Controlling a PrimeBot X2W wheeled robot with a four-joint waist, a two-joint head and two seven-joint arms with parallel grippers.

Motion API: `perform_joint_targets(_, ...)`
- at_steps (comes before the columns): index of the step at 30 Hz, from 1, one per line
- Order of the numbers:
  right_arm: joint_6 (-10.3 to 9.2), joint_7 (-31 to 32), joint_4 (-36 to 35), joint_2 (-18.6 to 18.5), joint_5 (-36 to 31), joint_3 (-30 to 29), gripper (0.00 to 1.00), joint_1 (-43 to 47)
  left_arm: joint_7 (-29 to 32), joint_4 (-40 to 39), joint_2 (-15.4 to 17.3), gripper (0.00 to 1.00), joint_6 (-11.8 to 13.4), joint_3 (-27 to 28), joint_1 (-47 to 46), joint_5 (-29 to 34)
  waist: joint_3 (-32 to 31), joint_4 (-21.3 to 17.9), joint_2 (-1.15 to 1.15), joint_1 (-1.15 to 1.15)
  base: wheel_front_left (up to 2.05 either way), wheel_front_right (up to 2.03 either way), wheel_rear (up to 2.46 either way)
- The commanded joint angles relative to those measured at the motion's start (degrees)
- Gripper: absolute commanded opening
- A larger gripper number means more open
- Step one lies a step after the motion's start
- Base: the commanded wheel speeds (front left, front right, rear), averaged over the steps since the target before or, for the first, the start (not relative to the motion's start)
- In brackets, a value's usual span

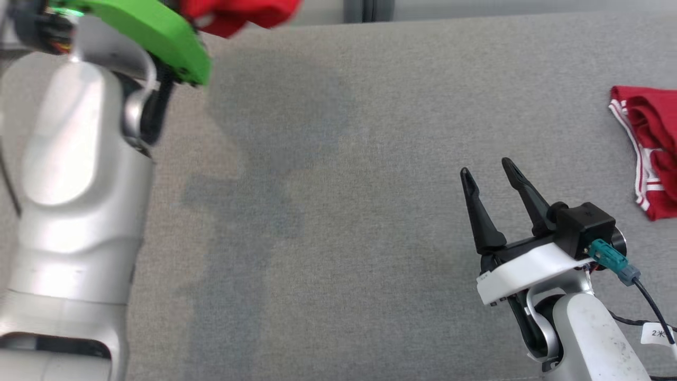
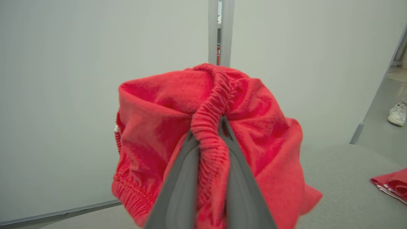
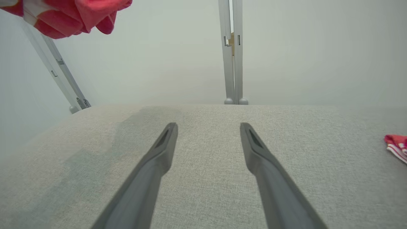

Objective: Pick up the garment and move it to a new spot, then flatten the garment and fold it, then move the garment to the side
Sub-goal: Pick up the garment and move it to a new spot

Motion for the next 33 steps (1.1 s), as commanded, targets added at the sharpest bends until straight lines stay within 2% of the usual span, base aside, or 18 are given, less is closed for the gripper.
perform_joint_targets(1,-0.09,0.1,-0.2,0.2,-0.1,-0.1,1.0,0.9,0.4,-1.4,-1.0,0.0,-0.1,-1.0,2.3,0.1,-6.1,-5.7,0.0,0.0,0.0,0.0,0.0)
perform_joint_targets(4,-0.09,0.4,-1.0,0.3,-0.4,-0.5,1.0,1.0,1.2,-4.6,-4.1,0.0,0.3,-4.2,5.1,0.4,-5.5,-8.9,0.0,0.0,0.0,0.0,0.0)
perform_joint_targets(9,-0.09,0.6,-1.4,0.7,0.0,0.5,1.0,0.3,2.1,-4.2,-6.2,0.0,0.9,-7.9,9.5,-0.4,-3.5,-14.6,0.0,0.0,0.0,0.0,0.0)
perform_joint_targets(14,-0.09,-0.3,-0.6,1.2,0.6,1.2,1.0,-0.1,2.1,1.8,-6.6,0.0,1.3,-11.9,13.7,1.5,-1.5,-19.2,0.0,0.0,0.0,0.0,0.0)
perform_joint_targets(17,-0.09,-0.9,0.1,1.4,0.9,1.8,1.0,-0.5,0.9,6.5,-6.6,0.0,1.7,-13.4,16.0,2.2,-0.9,-20.5,0.0,0.0,0.0,0.0,0.0)
perform_joint_targets(18,-0.09,-1.2,0.3,1.5,0.9,1.8,1.0,-0.7,0.7,8.6,-6.6,0.12,1.7,-13.9,16.6,2.5,-0.7,-20.7,0.0,0.0,0.0,0.0,0.0)
perform_joint_targets(19,-0.09,-1.3,0.5,1.5,0.9,1.8,1.0,-0.7,0.3,9.9,-6.7,0.84,1.7,-14.3,17.0,2.7,-0.6,-20.7,0.0,0.0,0.0,0.0,0.0)
perform_joint_targets(20,-0.09,-1.5,0.7,1.5,0.9,1.7,1.0,-0.8,0.0,11.4,-6.7,1.0,1.7,-14.6,17.4,2.7,-0.6,-20.7,0.0,0.0,0.0,0.0,0.0)
perform_joint_targets(23,-0.09,-1.7,1.2,1.6,0.7,1.2,1.0,-0.7,-1.0,13.7,-7.1,1.0,1.3,-15.1,18.2,1.2,-1.0,-19.5,0.0,0.0,0.0,0.0,0.0)
perform_joint_targets(27,-0.09,-1.5,1.2,1.5,0.1,0.6,1.0,0.0,-5.1,13.0,-7.3,1.0,0.7,-13.9,19.2,-1.9,-2.3,-16.6,0.0,0.0,0.0,0.0,0.0)
perform_joint_targets(33,-0.09,-0.7,0.5,0.8,-0.3,-1.2,1.0,1.4,-11.8,7.4,-6.0,1.0,0.1,-11.9,23.2,-6.4,-4.9,-10.8,0.0,0.0,0.0,0.0,0.0)
